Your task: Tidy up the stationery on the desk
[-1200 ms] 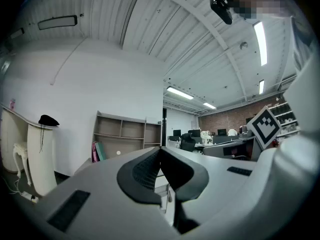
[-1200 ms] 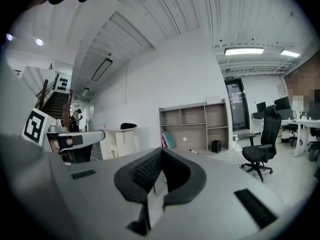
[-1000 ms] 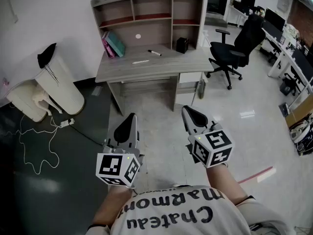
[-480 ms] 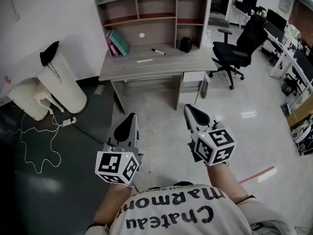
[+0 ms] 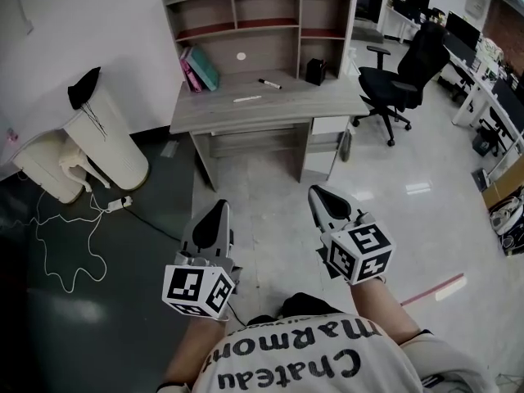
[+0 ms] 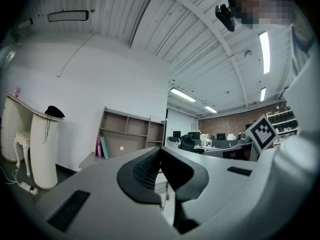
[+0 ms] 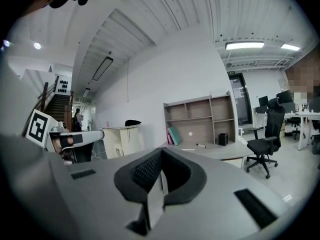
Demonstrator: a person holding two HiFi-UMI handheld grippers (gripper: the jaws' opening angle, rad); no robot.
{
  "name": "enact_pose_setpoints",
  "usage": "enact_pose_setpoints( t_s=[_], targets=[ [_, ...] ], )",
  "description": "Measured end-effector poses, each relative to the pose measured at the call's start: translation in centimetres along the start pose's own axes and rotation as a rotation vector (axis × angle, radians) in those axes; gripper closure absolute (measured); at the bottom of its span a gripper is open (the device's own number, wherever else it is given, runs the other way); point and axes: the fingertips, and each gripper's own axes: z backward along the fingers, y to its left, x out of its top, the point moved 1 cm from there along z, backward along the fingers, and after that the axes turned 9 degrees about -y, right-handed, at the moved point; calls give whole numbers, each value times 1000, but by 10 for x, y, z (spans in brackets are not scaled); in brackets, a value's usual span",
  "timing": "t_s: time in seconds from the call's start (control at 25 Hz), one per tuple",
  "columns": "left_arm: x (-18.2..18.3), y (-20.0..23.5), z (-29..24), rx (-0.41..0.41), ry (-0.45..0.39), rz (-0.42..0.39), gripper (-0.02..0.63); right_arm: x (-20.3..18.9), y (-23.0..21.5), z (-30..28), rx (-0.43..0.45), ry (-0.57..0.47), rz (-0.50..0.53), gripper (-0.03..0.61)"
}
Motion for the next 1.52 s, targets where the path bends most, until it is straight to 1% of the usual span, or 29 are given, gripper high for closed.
enact_pose_setpoints(
  t_s=[0.08, 0.16, 0.32, 0.52, 0.64, 0.88, 1.04, 1.24, 1.4, 1.52],
  targets=[
    [0, 0, 2, -10, -7, 13, 600, -2, 3, -2, 5, 15, 7, 566],
    [0, 4, 3, -9, -2, 8, 600, -3, 6, -7, 14, 23, 4, 566],
    [-1, 13, 2, -1, -12, 12, 600, -8, 9, -17, 35, 23, -24, 566],
    [-12, 15, -9, -9, -2, -20, 600, -13, -8, -26, 24, 11, -70, 566],
    [-20, 18, -23, -13, 11, -17, 600, -19, -23, -35, 16, 24, -81, 566],
    [-28, 31, -70, -17, 11, 0, 600, -25, -56, -73, 21, 51, -64, 566],
    [-33, 48, -110, 0, 5, 14, 600, -21, -82, -110, 39, 55, -62, 566],
    [-42, 63, -157, 2, 10, -1, 600, -16, -118, -158, 63, 68, -73, 566],
    [-45, 76, -192, 21, 10, -11, 600, -8, -141, -194, 86, 65, -103, 566],
    [-46, 85, -215, 34, 0, -16, 600, -3, -156, -216, 101, 58, -101, 566]
  ],
)
